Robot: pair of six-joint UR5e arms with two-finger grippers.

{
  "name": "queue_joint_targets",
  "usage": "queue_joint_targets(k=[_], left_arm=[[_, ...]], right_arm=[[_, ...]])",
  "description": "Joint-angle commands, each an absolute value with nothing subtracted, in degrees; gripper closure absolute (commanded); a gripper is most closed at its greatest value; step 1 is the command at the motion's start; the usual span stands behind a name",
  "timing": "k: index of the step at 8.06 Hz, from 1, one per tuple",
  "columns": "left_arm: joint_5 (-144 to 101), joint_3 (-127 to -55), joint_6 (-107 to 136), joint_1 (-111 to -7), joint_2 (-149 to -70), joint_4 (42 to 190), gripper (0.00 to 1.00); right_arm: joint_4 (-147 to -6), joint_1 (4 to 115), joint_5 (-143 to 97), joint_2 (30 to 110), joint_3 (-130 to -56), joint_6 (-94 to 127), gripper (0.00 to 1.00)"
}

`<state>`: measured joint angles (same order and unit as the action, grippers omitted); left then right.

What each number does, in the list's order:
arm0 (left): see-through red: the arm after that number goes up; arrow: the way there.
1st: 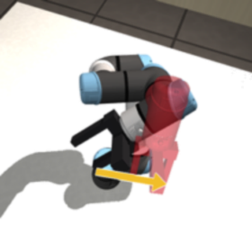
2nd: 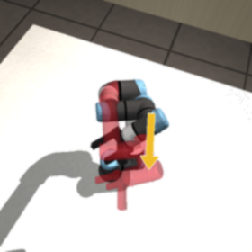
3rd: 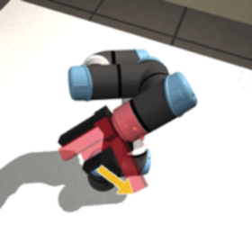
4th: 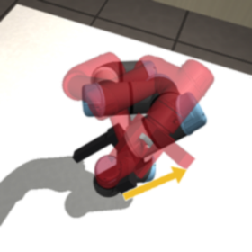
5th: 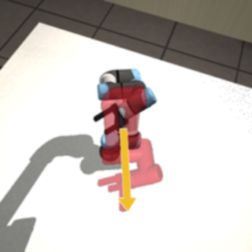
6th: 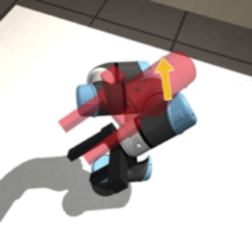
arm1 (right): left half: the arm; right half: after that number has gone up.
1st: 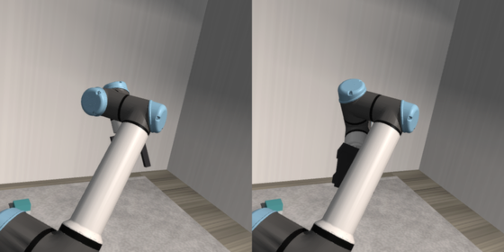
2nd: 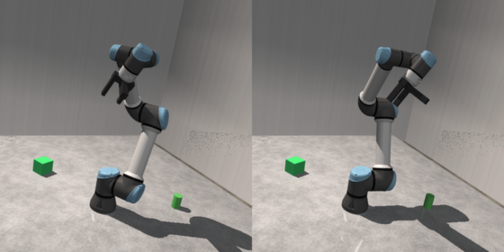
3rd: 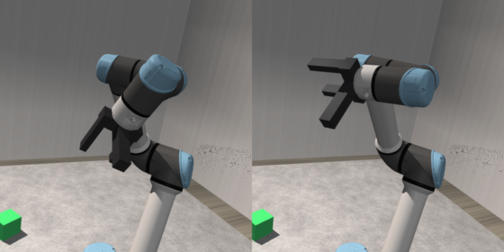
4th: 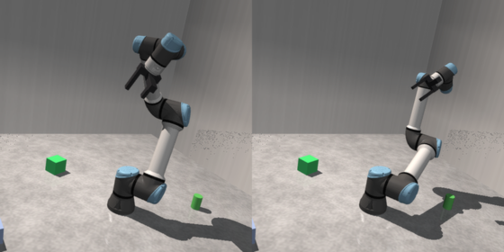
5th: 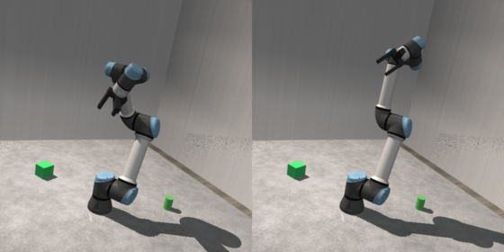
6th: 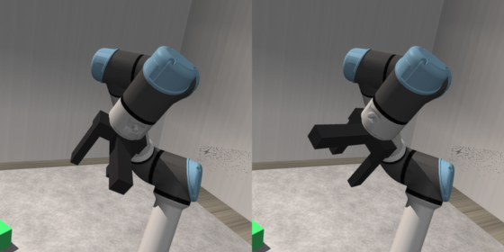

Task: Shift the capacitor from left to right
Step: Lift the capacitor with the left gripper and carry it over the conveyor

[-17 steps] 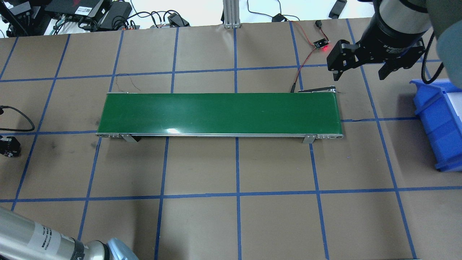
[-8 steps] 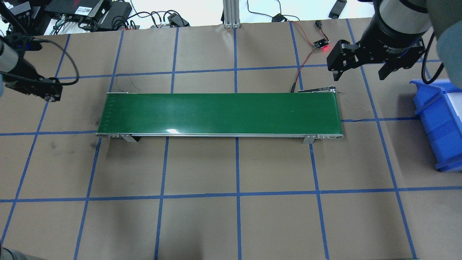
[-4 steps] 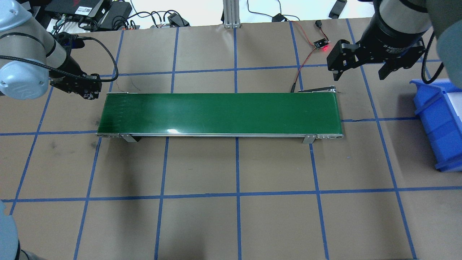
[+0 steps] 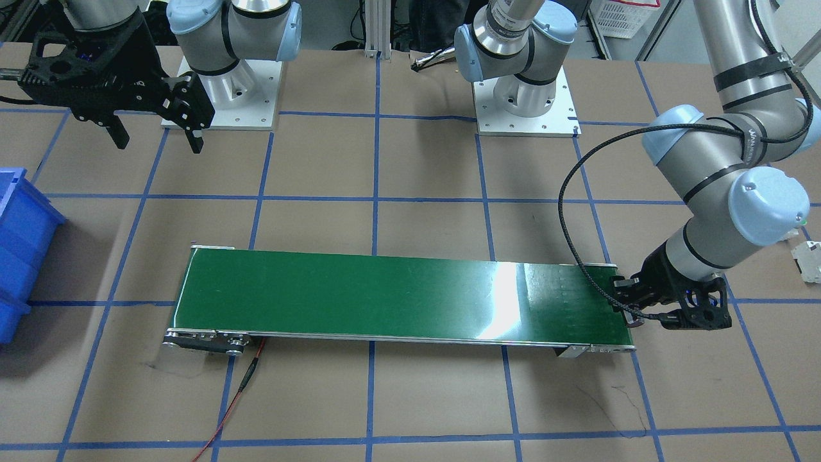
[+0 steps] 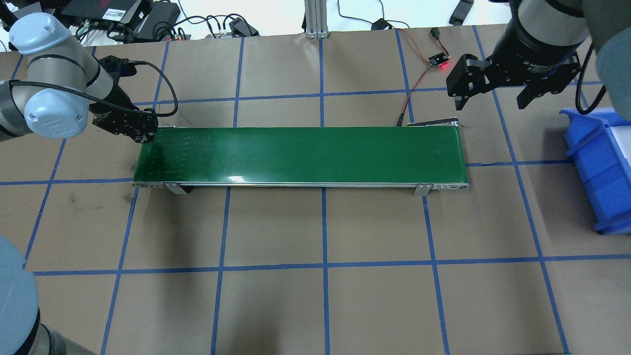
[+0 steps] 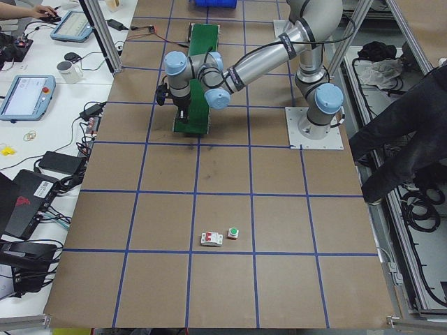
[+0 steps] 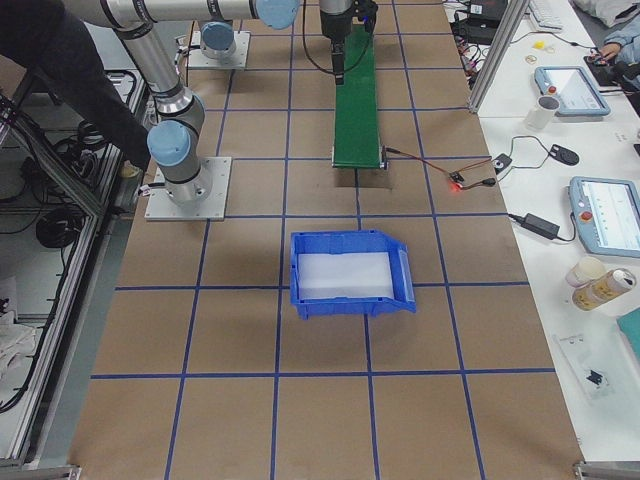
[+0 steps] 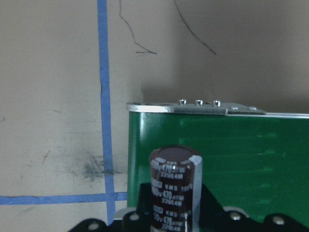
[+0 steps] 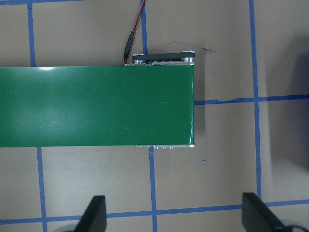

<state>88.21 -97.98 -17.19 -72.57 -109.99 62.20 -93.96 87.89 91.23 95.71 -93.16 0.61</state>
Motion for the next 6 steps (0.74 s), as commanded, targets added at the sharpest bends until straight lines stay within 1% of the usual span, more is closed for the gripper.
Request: queue_joint_targets(k=[1,2,3,4,5,6], left_arm=[[88.2,-98.1,-17.1,-74.4,-111.5,62.1,1.00],[88.2,-98.1,-17.0,-74.7,-111.8,62.1,0.99],[88.0,-98.1,-17.0,-74.7,-111.7,62.1,0.83],[88.0,-98.2,-17.1,-74.7,-111.6,62.1,0.48],[88.1,-98.3,-17.0,-74.8,-111.4,62.1,0.10],[88.5,-98.3,-17.0,-75.0,-110.1,63.0,0.00]], right_arm=[[-94.0,87.9,91.2,95.7,-93.2,0.6,0.00],[-94.0,87.9,91.2,95.7,-93.2,0.6,0.00],[-94.0,87.9,91.2,95.7,-93.2,0.6,0.00],[-94.0,87.9,91.2,95.7,-93.2,0.5,0.00],[-94.0,87.9,91.2,95.7,-93.2,0.6,0.00],[-94.0,87.9,91.2,95.7,-93.2,0.6,0.00]])
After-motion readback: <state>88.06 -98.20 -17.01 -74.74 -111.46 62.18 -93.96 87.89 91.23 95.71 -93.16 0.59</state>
